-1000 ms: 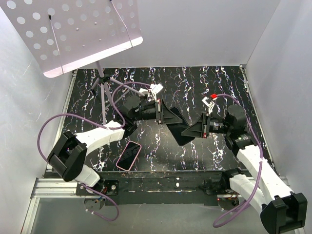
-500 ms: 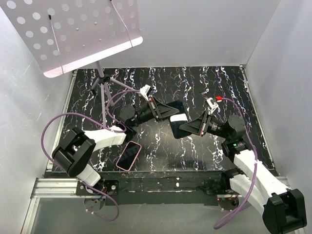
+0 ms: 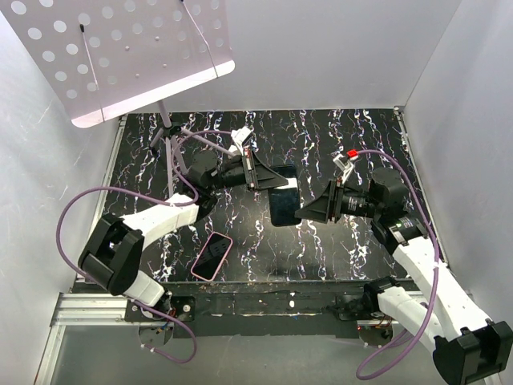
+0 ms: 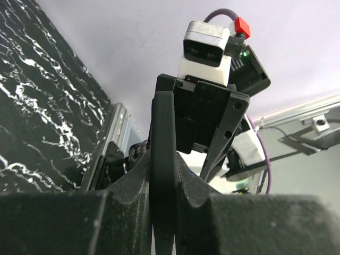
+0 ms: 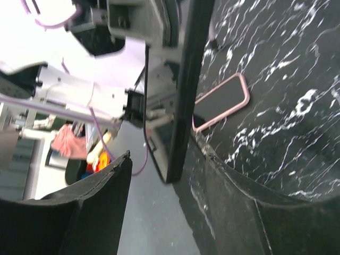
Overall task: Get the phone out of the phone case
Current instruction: Adjust the phone, then remove the phone case from the phone.
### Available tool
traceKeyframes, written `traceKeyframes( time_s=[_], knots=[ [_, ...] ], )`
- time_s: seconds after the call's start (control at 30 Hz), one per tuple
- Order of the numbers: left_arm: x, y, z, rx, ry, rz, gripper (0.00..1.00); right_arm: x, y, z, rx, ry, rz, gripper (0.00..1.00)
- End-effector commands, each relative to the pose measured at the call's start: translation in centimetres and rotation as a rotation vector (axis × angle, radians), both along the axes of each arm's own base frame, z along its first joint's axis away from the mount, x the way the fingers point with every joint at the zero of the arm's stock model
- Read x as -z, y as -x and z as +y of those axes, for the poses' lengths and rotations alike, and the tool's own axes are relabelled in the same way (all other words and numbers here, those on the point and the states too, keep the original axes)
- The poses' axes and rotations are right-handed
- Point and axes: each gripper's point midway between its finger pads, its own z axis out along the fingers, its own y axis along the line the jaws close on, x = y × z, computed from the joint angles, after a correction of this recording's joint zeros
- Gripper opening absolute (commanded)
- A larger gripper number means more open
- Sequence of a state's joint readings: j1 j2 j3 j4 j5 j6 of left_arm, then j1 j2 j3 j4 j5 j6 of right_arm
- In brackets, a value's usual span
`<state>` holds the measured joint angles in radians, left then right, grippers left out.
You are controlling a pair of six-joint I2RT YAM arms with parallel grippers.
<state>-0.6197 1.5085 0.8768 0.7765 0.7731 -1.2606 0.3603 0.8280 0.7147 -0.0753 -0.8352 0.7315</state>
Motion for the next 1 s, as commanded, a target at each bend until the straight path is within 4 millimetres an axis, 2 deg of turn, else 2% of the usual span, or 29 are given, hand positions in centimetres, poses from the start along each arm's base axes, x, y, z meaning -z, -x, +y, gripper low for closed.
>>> traceKeyframes(
  time_s=[0.0, 0.3, 0.47, 0.67, 0.83, 0.87, 0.97],
  knots=[
    [-2.5, 1.9, 1.8, 0.087, -0.057, -0.141, 0.00, 0.0, 3.4, 0.1, -0.202, -0.005, -0.029, 0.64],
    [-4.2, 2.2, 1.7, 0.161, 0.050, -0.102, 0.00, -0.7, 3.9, 1.0, -0.254, -0.080, -0.062, 0.57],
    [-4.7, 2.0, 1.6, 0.165, 0.091, -0.079, 0.00, -0.4, 3.7, 2.0, -0.259, -0.080, -0.048, 0.52],
    [-4.0, 1.7, 1.6, 0.147, 0.071, -0.043, 0.00, -0.4, 4.7, 3.6, -0.317, -0.087, -0.063, 0.31],
    [-3.0, 1.8, 1.5, 0.154, 0.031, 0.050, 0.00, -0.1, 4.6, 3.8, -0.275, -0.057, -0.167, 0.09],
    [-3.0, 1.9, 1.6, 0.159, 0.033, 0.055, 0.00, -0.2, 4.4, 3.7, -0.255, -0.054, -0.189, 0.02],
    [-3.2, 2.5, 1.8, 0.187, 0.035, 0.070, 0.00, -0.5, 4.3, 3.5, -0.246, -0.053, -0.261, 0.01]
  ],
)
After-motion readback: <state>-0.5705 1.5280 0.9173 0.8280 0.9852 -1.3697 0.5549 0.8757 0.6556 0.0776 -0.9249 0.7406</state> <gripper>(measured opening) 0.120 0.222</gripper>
